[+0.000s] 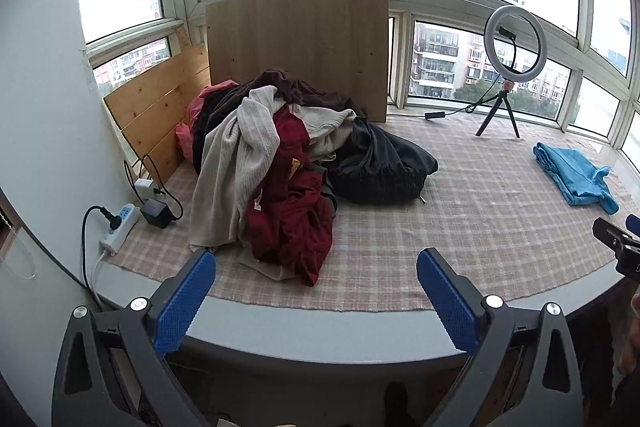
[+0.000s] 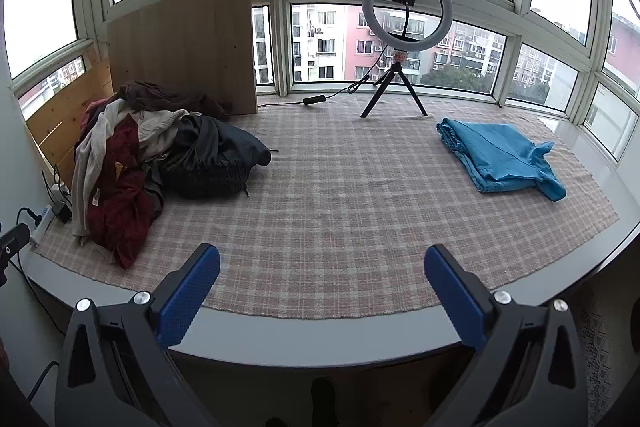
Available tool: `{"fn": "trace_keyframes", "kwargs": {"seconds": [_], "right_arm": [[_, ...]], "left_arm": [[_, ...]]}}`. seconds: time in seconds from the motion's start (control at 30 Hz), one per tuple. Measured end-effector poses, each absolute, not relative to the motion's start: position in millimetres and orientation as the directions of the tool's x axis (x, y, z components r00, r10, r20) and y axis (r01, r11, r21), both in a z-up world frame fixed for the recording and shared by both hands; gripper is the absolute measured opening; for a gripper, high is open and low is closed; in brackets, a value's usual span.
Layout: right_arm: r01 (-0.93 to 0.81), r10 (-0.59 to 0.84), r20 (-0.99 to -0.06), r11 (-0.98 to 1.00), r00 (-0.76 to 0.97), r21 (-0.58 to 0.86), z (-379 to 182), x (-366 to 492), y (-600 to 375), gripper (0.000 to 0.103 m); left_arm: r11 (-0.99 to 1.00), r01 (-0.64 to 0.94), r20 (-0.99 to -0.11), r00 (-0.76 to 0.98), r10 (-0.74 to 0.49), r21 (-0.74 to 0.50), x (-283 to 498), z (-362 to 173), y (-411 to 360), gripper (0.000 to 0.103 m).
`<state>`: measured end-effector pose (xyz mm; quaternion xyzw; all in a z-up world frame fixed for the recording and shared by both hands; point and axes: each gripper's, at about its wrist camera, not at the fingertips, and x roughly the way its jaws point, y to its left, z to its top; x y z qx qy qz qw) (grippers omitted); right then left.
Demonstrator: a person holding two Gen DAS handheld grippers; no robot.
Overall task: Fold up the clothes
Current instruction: 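Move both grippers toward the clothes heap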
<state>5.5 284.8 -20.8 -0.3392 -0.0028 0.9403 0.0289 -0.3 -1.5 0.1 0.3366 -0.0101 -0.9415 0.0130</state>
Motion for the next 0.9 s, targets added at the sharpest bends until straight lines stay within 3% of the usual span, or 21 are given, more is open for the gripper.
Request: {"fn": "trace_keyframes", "kwargs": {"seconds": [0.4, 0.9], "right_arm": [[0.068, -0.033, -0.628, -0.997, -0.778, -0.032, -4.3, -32.1, 253.2, 0.103], [0.287, -0.229, -0.633, -0.958, -0.739, 0.011, 0.4, -137.2, 232.7, 0.103]], "left_arm": [[-0.994, 0.107, -0.653, -0.754, -0.072, -0.014, -19.4, 7.8, -24.3, 0.101], [-0.955, 0.296, -0.645, -0.725, -0.241, 0.024, -72.6, 13.2, -23.0, 0.101]]}}
